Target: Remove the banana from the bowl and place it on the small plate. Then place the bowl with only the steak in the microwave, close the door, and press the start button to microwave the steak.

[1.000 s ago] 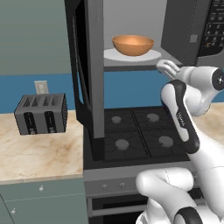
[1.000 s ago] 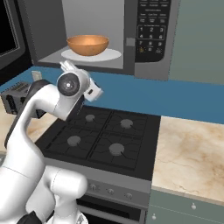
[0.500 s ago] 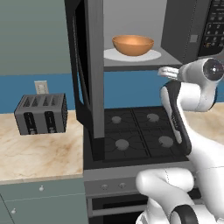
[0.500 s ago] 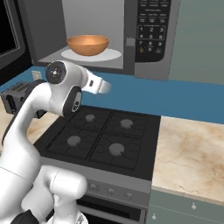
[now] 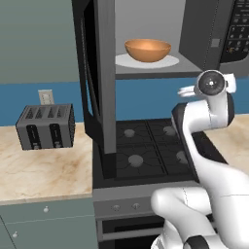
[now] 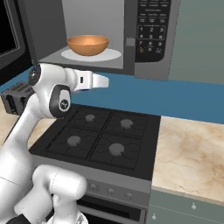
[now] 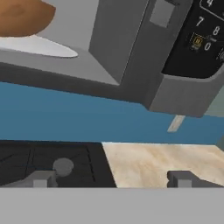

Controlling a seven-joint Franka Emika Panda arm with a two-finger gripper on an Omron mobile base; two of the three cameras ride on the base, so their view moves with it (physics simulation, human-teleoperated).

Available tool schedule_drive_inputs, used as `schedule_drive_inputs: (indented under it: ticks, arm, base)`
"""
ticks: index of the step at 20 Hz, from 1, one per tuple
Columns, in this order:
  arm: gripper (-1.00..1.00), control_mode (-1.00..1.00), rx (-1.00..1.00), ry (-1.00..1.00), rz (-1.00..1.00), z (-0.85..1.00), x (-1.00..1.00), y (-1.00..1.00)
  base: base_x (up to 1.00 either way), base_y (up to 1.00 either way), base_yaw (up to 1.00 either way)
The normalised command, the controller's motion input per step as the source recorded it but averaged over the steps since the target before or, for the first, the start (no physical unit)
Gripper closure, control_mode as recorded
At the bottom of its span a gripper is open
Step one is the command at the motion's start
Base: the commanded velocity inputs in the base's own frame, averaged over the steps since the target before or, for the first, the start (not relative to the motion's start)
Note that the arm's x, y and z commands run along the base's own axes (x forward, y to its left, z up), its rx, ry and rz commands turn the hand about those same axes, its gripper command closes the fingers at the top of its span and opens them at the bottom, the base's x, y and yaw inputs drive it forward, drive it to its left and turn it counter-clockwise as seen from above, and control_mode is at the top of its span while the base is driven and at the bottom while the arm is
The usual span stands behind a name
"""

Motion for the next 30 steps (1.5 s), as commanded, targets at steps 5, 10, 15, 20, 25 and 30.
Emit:
schedule_drive_inputs:
  ticks: [5,10,15,20,25,30]
  arm:
    - [-1.0,-1.0,-0.48,0.02,-0.07,-0.13,-0.12,-0.25]
    - [-1.0,-1.0,-0.42,-0.01,-0.08,-0.05,-0.24,-0.09]
    - [-1.0,-1.0,-0.38,-0.12,-0.11,-0.13,-0.46,0.09]
    - [-1.0,-1.0,-0.27,-0.08,-0.1,0.0,-0.53,0.51]
    - [-1.0,-1.0,-0.22,-0.03,-0.09,0.0,-0.58,0.88]
    - [-1.0,-1.0,-0.21,0.0,-0.03,-0.05,-0.27,0.77]
  base:
    - [0.0,0.0,0.0]
    - [0.0,0.0,0.0]
    - [0.0,0.0,0.0]
    - [0.0,0.0,0.0]
    - [0.0,0.0,0.0]
    - [0.0,0.0,0.0]
